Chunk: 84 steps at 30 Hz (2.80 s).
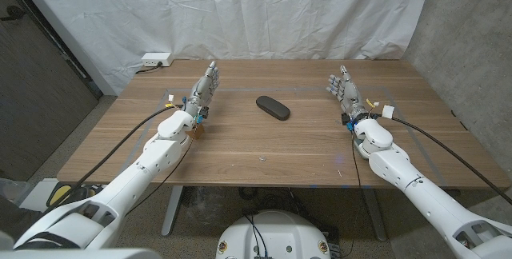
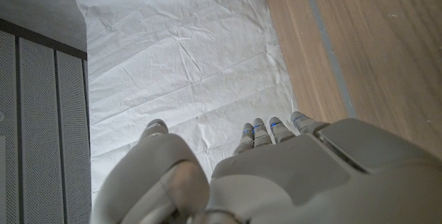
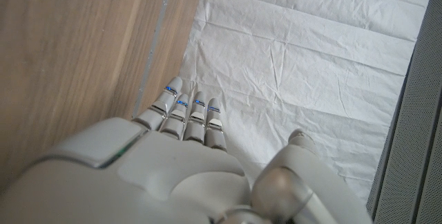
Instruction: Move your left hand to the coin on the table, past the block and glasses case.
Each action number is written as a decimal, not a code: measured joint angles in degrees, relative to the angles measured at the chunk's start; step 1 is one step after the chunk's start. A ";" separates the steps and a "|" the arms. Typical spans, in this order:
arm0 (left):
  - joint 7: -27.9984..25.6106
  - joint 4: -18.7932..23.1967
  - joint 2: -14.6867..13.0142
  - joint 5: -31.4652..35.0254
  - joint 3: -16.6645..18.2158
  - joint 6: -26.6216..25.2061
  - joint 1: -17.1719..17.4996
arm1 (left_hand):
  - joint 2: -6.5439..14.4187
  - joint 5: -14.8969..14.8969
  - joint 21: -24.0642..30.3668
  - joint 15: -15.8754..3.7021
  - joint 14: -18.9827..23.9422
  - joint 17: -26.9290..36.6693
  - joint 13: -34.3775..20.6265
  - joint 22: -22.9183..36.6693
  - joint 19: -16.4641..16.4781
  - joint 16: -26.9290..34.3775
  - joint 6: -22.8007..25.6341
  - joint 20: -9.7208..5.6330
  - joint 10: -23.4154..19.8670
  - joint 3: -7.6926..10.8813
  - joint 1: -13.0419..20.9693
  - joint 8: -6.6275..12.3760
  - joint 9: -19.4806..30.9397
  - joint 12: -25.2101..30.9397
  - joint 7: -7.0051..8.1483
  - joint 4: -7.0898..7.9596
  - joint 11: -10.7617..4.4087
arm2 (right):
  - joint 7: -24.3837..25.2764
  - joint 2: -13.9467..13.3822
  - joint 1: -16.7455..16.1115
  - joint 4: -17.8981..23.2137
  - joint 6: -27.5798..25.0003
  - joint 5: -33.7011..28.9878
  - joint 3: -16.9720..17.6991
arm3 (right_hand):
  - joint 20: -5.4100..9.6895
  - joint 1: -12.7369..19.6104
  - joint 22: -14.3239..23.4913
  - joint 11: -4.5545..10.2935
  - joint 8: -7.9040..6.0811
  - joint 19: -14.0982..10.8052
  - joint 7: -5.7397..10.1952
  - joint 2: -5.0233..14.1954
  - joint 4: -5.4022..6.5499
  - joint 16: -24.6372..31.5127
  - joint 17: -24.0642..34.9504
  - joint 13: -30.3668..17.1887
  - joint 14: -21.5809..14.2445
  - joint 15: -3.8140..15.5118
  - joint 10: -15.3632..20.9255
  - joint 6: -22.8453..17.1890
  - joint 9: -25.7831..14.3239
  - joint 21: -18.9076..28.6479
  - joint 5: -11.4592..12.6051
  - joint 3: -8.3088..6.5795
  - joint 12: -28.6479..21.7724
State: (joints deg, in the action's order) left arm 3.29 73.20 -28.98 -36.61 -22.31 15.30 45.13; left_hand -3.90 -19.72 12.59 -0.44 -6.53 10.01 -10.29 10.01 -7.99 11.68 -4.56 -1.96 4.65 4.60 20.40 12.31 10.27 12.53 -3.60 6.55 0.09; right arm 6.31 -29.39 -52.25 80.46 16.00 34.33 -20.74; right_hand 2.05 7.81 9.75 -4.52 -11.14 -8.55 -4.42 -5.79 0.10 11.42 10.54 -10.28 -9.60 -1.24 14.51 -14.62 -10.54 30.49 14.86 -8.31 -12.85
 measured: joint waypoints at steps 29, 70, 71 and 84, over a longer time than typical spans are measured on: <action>-0.52 8.09 -3.62 0.15 1.80 2.02 5.27 | 1.28 0.00 0.00 0.13 0.76 -0.01 0.01 0.27 0.61 -0.01 1.01 0.02 -0.92 0.40 1.28 0.00 -0.01 0.00 0.23 -0.40 -0.10 | -0.03 -1.28 -1.45 3.08 1.60 -0.23 1.35 | 0.21 0.38 -0.01 -0.18 0.00 0.22 -0.09 0.38 0.00 -0.22 -0.01 0.01 0.40 -0.41 -0.83 1.34 0.01 -0.88 0.43 0.00 0.44; 0.14 13.78 -6.97 3.26 3.98 10.68 12.80 | 2.26 0.01 0.39 0.43 4.17 0.26 0.02 0.25 3.38 -0.01 3.67 -0.10 -3.88 0.22 2.26 0.21 -0.02 0.45 0.22 -1.04 0.20 | 1.62 -1.56 -3.20 6.67 1.01 -0.54 1.60 | 0.20 -0.16 0.27 -0.70 0.00 0.22 -0.09 0.91 0.00 -0.22 -0.02 0.02 0.40 -0.41 -0.28 1.33 0.02 -2.10 0.62 0.00 0.44; 0.08 13.90 -7.01 3.30 4.01 10.73 12.90 | 2.26 0.01 0.39 0.45 4.19 0.26 0.02 0.25 3.38 -0.01 3.66 -0.10 -3.88 0.22 2.26 0.21 -0.02 0.45 0.22 -1.04 0.20 | 1.62 -1.58 -3.23 6.70 1.01 -0.55 1.60 | 0.20 -0.16 0.26 -0.70 0.00 0.22 -0.09 0.91 0.00 -0.22 -0.02 0.02 0.40 -0.41 -0.28 1.33 0.02 -2.14 0.62 0.00 0.44; -1.29 16.91 -8.20 4.99 4.65 11.76 15.66 | 2.48 0.01 0.39 0.31 5.02 0.26 0.02 0.25 4.20 -0.01 4.60 0.14 -4.61 0.22 2.48 0.21 -0.02 0.45 0.35 -1.04 0.32 | 1.58 -2.11 -3.76 7.08 1.15 -0.41 2.29 | 0.20 0.09 0.26 -0.70 0.00 0.22 -0.09 1.16 0.00 -0.22 -0.02 0.02 0.40 -0.41 -0.28 1.33 0.02 -2.55 0.61 0.00 0.44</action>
State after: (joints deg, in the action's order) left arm 2.00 90.11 -37.18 -31.62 -17.66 27.06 60.78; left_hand -1.42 -19.71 12.98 -0.13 -1.52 10.27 -10.27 10.26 -3.78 11.67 0.04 -1.82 0.04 4.82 22.88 12.52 10.25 12.98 -3.26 5.51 0.40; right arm 7.89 -31.50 -56.01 87.53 17.15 33.93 -18.46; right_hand 2.25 7.90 10.01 -5.22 -11.14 -8.33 -4.51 -4.63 0.10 11.20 10.52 -10.26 -9.20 -1.65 14.23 -13.29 -10.52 27.95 15.47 -8.31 -12.41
